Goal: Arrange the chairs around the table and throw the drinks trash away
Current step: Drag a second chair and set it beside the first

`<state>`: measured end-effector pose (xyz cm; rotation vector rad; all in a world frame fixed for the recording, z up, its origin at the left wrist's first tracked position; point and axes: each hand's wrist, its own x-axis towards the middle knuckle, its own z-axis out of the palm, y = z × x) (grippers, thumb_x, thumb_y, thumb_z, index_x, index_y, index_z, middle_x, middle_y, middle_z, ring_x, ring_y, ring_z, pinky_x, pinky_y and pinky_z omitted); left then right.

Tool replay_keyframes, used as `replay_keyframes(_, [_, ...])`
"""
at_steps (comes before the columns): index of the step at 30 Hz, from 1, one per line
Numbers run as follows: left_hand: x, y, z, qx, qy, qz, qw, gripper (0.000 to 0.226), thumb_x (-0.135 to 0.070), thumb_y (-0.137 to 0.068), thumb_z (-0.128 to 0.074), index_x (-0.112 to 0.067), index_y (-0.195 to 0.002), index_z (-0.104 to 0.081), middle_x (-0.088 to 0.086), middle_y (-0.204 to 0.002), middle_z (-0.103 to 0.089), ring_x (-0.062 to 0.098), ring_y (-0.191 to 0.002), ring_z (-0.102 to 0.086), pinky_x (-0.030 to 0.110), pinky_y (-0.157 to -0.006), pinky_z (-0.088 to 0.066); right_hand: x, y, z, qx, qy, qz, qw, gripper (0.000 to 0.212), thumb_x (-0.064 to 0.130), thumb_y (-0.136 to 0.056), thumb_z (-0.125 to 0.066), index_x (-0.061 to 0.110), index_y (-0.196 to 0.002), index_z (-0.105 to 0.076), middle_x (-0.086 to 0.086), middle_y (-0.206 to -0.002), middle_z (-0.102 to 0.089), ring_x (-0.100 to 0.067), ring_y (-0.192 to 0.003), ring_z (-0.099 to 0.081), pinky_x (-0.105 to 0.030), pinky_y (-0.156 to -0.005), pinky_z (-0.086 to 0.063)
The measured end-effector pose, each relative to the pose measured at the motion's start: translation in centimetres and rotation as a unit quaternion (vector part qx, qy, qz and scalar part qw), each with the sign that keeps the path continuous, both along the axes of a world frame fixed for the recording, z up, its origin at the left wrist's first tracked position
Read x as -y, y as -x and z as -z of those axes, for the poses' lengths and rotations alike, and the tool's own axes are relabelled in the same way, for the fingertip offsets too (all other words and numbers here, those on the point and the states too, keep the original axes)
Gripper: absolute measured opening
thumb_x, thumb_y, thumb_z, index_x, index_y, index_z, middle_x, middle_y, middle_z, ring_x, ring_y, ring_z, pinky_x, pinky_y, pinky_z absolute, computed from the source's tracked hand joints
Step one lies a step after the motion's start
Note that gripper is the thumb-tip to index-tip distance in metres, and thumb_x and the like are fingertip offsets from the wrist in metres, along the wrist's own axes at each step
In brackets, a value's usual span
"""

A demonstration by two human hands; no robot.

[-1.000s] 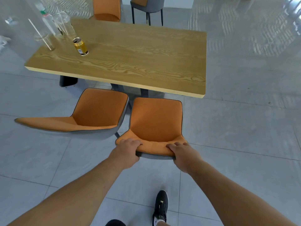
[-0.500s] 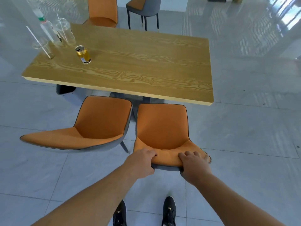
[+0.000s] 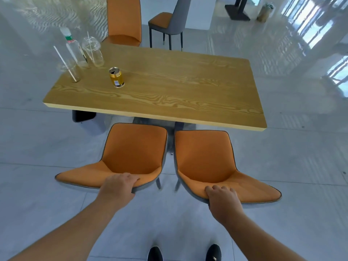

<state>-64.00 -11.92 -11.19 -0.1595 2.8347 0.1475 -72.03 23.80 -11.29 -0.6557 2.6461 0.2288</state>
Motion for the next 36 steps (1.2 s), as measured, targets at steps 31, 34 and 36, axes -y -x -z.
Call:
replay_keyframes(31, [-0.9, 0.9, 0.0, 0.039, -0.005, 0.023, 0.999, 0.053, -0.07, -0.085, -0.059, -0.032, -0.121, -0.059, -0.014, -0.102, -0.063, 0.009, -0.085, -0.058, 0.025, -0.065, -0.046, 6.1, -0.8, 0.3, 0.072, 0.085, -0.065, 0.992, 0.039, 0.057, -0.099, -0.052, 0.025, -0.119, -0.058, 0.004, -0.102, -0.059, -0.018, -0.087, -0.055, -0.033, -0.072, -0.052])
replay_keyframes(34, [-3.0, 2.9, -2.0, 0.107, -0.078, -0.035, 0.991, 0.075, -0.084, -0.082, -0.049, -0.034, -0.137, -0.051, -0.01, -0.125, -0.062, 0.014, -0.106, -0.059, 0.032, -0.082, -0.054, 5.6, 0.0, -1.8, 0.138, 0.138, 0.083, 0.977, 0.054, 0.071, -0.098, -0.039, 0.033, -0.134, -0.053, 0.005, -0.124, -0.059, -0.02, -0.109, -0.055, -0.036, -0.085, -0.051])
replay_keyframes(36, [-5.4, 4.8, -4.0, 0.101, -0.115, -0.059, 0.986, 0.081, -0.085, -0.083, -0.046, -0.033, -0.145, -0.045, -0.007, -0.143, -0.055, 0.019, -0.123, -0.054, 0.037, -0.092, -0.053, 4.3, 1.0, -3.9, 0.106, 0.198, 0.168, 0.96, 0.062, 0.072, -0.097, -0.038, 0.033, -0.144, -0.049, 0.005, -0.139, -0.056, -0.021, -0.122, -0.053, -0.038, -0.092, -0.05])
